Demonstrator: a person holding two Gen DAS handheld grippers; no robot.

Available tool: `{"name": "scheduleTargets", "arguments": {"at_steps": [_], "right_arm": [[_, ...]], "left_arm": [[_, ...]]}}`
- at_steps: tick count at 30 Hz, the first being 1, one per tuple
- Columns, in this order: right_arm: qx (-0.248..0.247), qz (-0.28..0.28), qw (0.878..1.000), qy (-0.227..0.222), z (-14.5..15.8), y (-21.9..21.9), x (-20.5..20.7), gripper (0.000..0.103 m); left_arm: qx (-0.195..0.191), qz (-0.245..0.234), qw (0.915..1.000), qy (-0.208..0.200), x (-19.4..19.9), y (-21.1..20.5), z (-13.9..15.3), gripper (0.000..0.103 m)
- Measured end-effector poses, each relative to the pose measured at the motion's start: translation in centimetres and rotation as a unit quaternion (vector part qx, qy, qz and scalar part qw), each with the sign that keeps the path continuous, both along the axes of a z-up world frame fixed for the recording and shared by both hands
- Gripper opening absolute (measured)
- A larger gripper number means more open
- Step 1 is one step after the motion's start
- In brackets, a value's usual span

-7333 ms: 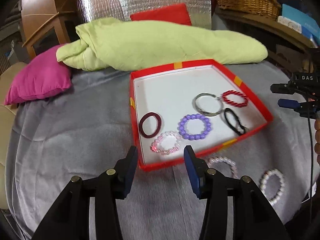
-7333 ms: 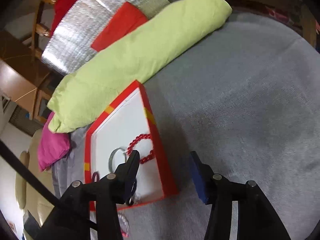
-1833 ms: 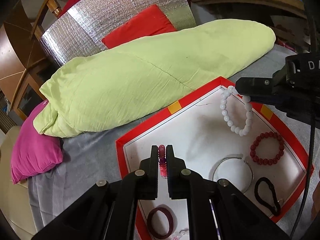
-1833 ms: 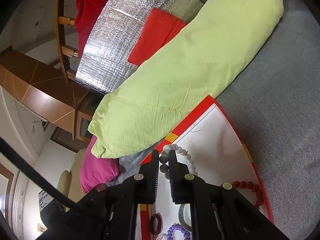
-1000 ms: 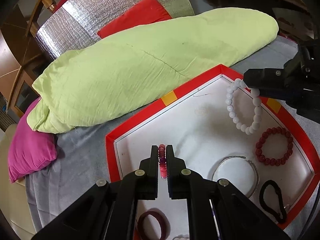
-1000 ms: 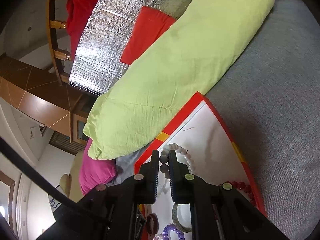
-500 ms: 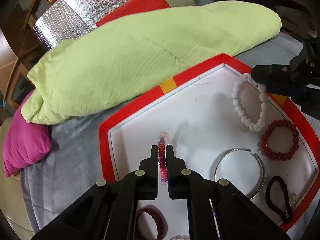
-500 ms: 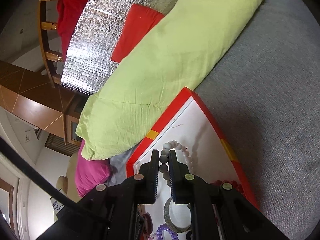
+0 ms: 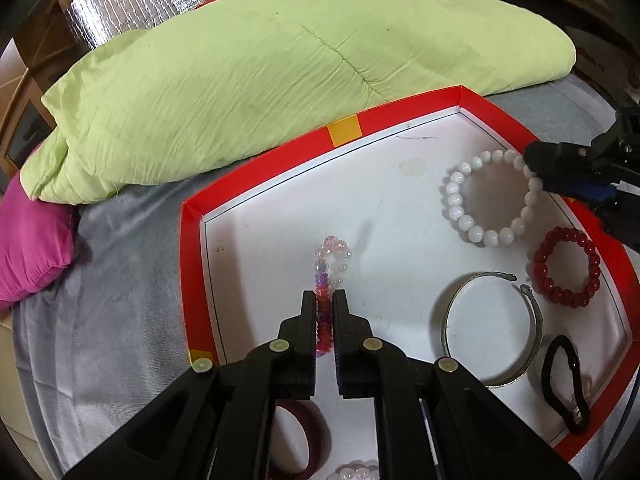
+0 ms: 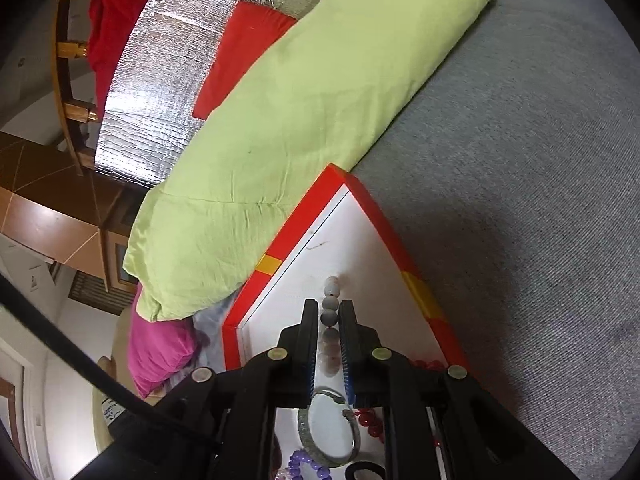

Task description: Organize jewelry

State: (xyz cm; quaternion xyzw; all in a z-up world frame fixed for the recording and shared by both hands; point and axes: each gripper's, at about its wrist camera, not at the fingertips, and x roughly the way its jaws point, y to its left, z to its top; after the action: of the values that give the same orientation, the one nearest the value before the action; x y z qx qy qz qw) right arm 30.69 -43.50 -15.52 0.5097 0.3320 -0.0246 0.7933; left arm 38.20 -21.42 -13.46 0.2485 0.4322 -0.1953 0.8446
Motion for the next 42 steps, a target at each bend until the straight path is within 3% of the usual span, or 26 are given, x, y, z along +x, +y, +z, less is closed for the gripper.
{"name": "scheduleTargets", "arguments": {"at_steps": [2, 4, 6, 8, 12, 14, 24, 35, 42], "right_arm": [[0.000, 0.000, 1.000, 0.003, 0.0, 0.0, 0.0, 0.014], [0.009, 0.002, 1.000, 0.009, -0.1, -0.1, 0.1, 0.014], [0.012, 0.007, 1.000, 0.011, 0.0, 0.0, 0.1, 0.018], [0.001, 0.011, 1.000, 0.012, 0.3, 0.2, 0.1, 0.024], [-0.016, 0.017, 1.000, 0.007, 1.1, 0.7, -0.3, 0.040], [-0.025, 0.016, 1.000, 0.007, 1.4, 0.9, -0.5, 0.043], [-0.075, 0.025, 0.997, 0.017, 2.8, 1.0, -1.9, 0.044], [-0.156, 0.054, 0.986, 0.035, 3.9, 1.9, -3.2, 0.048], [-0.175, 0.069, 0.981, 0.045, 3.9, 2.0, -3.8, 0.051]], "left_arm": [[-0.004, 0.002, 1.0000, 0.005, 0.0, 0.3, 0.0, 0.013], [-0.008, 0.005, 0.9999, 0.007, -0.2, 0.6, 0.2, 0.030], [-0.014, 0.010, 0.9998, -0.003, -0.8, 1.1, 0.7, 0.054], [-0.020, 0.013, 0.9997, -0.010, -1.6, 1.2, 1.2, 0.058], [-0.036, 0.022, 0.9991, -0.007, -2.8, 1.7, 2.2, 0.062], [-0.041, 0.031, 0.9986, -0.007, -3.4, 2.2, 2.5, 0.065], [-0.038, 0.072, 0.9961, -0.033, -7.1, 3.8, 3.7, 0.075], [-0.039, 0.105, 0.9934, -0.026, -9.9, 4.8, 2.8, 0.075], [-0.031, 0.126, 0.9907, -0.041, -11.3, 5.0, 3.1, 0.075]]}}
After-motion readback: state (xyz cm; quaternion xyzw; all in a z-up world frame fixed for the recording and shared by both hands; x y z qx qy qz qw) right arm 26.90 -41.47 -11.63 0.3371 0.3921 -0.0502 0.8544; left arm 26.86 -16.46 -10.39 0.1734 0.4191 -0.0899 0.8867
